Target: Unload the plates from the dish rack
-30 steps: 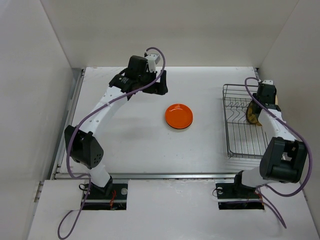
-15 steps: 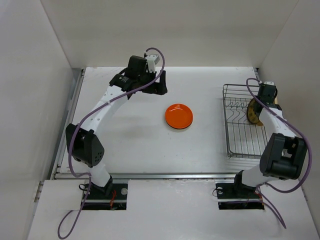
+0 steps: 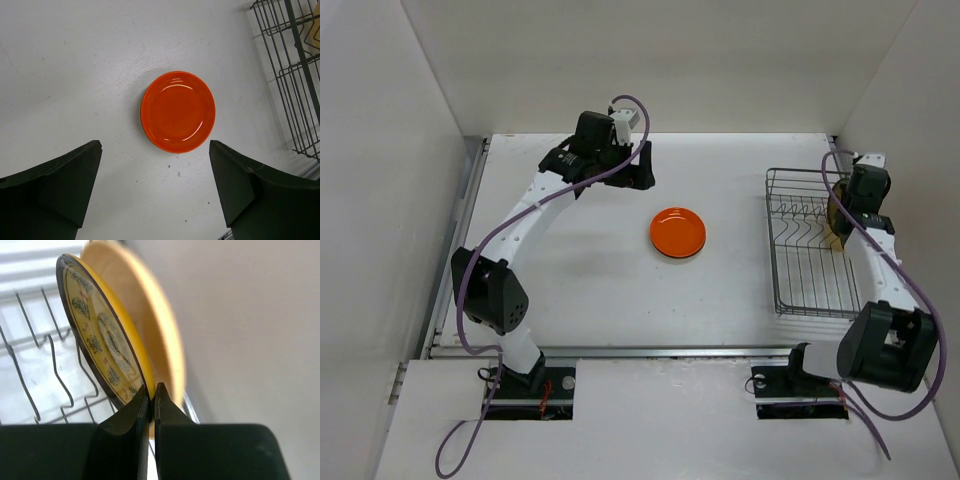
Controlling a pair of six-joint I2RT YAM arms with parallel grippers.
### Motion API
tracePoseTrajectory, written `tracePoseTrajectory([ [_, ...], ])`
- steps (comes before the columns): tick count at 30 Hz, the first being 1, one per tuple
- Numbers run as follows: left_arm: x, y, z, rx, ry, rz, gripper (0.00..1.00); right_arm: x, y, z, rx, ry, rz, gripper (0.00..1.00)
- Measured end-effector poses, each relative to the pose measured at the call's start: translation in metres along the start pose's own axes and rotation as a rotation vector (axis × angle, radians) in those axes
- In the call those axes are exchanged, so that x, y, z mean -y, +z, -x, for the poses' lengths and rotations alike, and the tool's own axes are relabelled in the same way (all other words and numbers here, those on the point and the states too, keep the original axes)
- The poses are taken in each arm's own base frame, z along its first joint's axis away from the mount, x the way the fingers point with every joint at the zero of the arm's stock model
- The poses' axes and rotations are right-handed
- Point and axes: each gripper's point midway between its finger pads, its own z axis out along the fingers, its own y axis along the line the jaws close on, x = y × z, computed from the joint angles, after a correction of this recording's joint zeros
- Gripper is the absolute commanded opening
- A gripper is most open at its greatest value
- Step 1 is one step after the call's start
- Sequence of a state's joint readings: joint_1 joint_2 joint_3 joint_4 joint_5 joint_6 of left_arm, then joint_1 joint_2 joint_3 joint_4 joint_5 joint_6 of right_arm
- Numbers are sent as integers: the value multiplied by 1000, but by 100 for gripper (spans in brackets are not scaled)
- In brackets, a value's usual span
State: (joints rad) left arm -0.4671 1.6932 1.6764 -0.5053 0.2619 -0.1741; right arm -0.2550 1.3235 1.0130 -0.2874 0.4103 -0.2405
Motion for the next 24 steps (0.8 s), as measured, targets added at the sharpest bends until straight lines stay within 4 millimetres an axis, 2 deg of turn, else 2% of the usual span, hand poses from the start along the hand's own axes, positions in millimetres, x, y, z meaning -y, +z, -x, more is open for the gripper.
tracePoseTrajectory([
  [7, 4, 0, -1, -4, 0, -21, 86, 19, -42, 35, 209, 84, -8, 0],
  [10, 10, 1, -1, -2, 4, -61, 85, 21, -58, 48, 288, 106, 12, 0],
  [12, 18, 2, -2, -4, 8, -114, 82, 15, -68, 58, 337, 109, 63, 0],
  [14, 28, 3, -5, -10, 11, -180, 80, -2, -76, 66, 377, 98, 161, 0],
  [16, 39, 4, -8, -16, 19, -254, 80, -28, -83, 70, 392, 71, 298, 0],
  [21, 56, 4, -16, -28, 35, -385, 79, -117, -111, 78, 360, -31, 751, 0],
  [24, 62, 4, -19, -30, 42, -428, 78, -162, -134, 78, 319, -82, 982, 0],
])
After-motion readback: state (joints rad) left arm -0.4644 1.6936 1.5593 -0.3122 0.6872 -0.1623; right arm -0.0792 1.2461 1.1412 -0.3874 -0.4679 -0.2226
